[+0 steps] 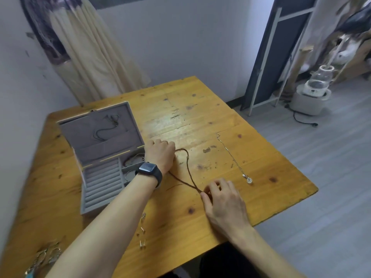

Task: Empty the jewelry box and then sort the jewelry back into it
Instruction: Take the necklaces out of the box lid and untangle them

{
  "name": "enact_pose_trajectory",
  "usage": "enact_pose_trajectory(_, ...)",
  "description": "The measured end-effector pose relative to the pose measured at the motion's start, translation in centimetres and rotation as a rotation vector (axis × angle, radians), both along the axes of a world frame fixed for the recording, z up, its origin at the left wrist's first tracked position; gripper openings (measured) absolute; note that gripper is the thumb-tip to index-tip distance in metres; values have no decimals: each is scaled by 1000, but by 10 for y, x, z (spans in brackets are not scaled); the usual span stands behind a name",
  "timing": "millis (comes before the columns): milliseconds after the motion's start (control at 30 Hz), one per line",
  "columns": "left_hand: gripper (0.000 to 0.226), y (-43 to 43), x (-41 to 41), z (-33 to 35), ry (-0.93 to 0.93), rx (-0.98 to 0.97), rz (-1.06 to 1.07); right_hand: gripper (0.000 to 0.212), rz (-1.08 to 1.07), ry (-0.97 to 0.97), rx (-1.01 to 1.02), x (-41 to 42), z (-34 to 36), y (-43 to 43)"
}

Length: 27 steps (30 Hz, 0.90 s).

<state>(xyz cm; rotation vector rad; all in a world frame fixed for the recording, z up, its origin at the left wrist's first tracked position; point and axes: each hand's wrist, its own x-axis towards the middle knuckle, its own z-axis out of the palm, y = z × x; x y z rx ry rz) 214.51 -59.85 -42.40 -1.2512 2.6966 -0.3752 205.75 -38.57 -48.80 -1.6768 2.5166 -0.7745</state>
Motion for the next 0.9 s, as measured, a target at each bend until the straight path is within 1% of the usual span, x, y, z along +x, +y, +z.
enact_pose_trajectory(100,28,2,-10,-6,55,-1,-32,14,-1,23,-18,-9,-2,14)
enact_pose_trajectory(200,37,1,-24,-13,134,8,-94,11,-34,15,-36,-23,-3,32)
enact_pose_trajectory(300,43,2,-45,-20,240,58,-114,10,-75,3,-46,-37,-4,45)
enact_pose_trajectory(500,32,-1,-87,-28,465,204,-14,14,-101,8,-50,-46,-4,52)
enact_pose_trajectory(700,27,-5,-106,-33,587,236,30,16,-123,-35,-48,-48,-6,51)
enact_pose_trajectory(900,25,-10,-119,-39,648,258,72,16,-172,-49,-62,-57,-4,49)
